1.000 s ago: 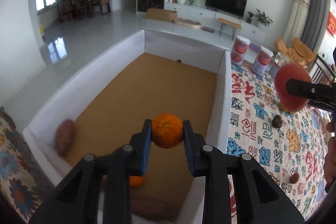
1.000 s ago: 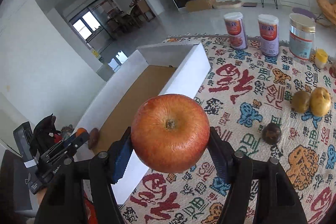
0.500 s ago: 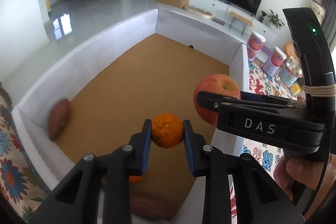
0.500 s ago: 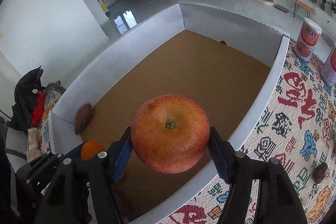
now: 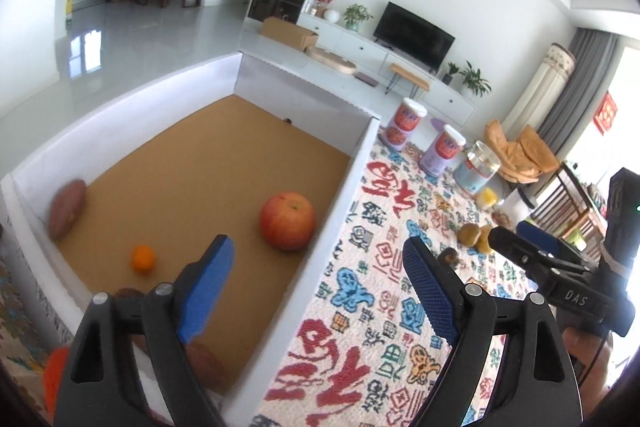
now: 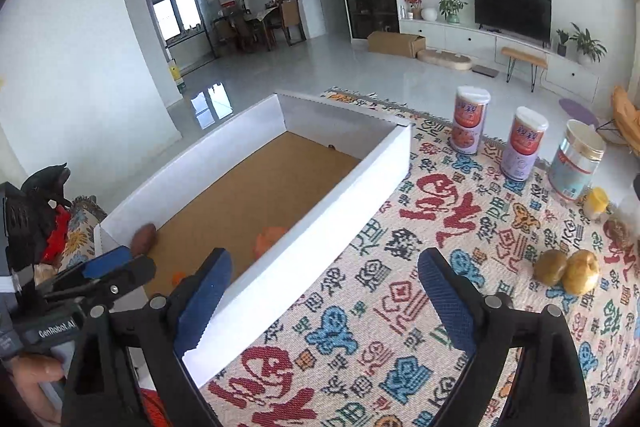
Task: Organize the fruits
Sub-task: 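Carry the orange and apple over the white box and open both tools, then move both empty tools back over the table and pause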
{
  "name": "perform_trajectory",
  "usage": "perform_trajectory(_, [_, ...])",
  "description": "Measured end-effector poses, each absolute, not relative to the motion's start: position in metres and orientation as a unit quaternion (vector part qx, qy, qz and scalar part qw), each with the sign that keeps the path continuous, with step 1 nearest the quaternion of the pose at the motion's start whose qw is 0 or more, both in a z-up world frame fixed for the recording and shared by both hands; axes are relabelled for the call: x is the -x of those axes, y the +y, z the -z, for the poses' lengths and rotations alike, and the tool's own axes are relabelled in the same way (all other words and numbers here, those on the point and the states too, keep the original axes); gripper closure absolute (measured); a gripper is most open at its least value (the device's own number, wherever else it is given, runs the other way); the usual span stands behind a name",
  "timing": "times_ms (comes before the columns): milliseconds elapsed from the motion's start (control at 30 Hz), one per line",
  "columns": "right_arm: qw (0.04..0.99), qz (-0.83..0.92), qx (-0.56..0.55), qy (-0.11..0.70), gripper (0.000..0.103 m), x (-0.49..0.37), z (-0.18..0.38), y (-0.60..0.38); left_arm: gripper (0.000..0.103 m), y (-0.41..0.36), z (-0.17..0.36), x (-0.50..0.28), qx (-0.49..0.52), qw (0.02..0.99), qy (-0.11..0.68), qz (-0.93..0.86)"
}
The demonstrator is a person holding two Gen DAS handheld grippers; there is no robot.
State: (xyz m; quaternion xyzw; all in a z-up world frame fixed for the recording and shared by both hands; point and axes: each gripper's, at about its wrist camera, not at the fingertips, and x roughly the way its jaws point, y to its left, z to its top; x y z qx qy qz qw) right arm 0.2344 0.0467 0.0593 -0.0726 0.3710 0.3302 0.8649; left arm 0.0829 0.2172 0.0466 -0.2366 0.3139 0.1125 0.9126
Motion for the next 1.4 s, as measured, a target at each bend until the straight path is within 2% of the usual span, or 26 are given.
perform_trajectory(100, [0.892, -0.253, 0.087, 0.363, 0.002, -0.228, -0.035, -0.044, 0.012, 0.162, -0.033, -0.099, 0.21, 0.918, 0.331, -0.055])
perform_trajectory(267, [0.894, -0.088, 0.047, 0.436, 0.002, -0.236, 0.047, -0.198, 0.011, 0.079, 0.022, -0.142, 0.13, 0.914, 0.384, 0.0])
perform_trajectory(467, [0.887, 0.016, -0.003, 0.461, 0.001, -0.218, 0.104, -0.294, 0.012, 0.037, 0.082, -0.182, 0.023, 0.908, 0.419, -0.006])
perform_trajectory(567, [0.897, 0.018, -0.024, 0.442, 0.0, -0.212, 0.098, -0.302, 0.012, 0.035, 0.096, -0.191, -0.003, 0.903, 0.43, -0.019])
perform_trajectory(967, [0.888, 0.041, -0.008, 0.457, 0.0, -0.217, 0.103, -0.295, 0.005, 0.039, 0.102, -0.2, 0.012, 0.896, 0.443, -0.025])
perform_trajectory(1400, [0.888, 0.043, -0.007, 0.457, 0.0, -0.217, 0.103, -0.294, 0.004, 0.04, 0.102, -0.199, 0.013, 0.896, 0.443, -0.026])
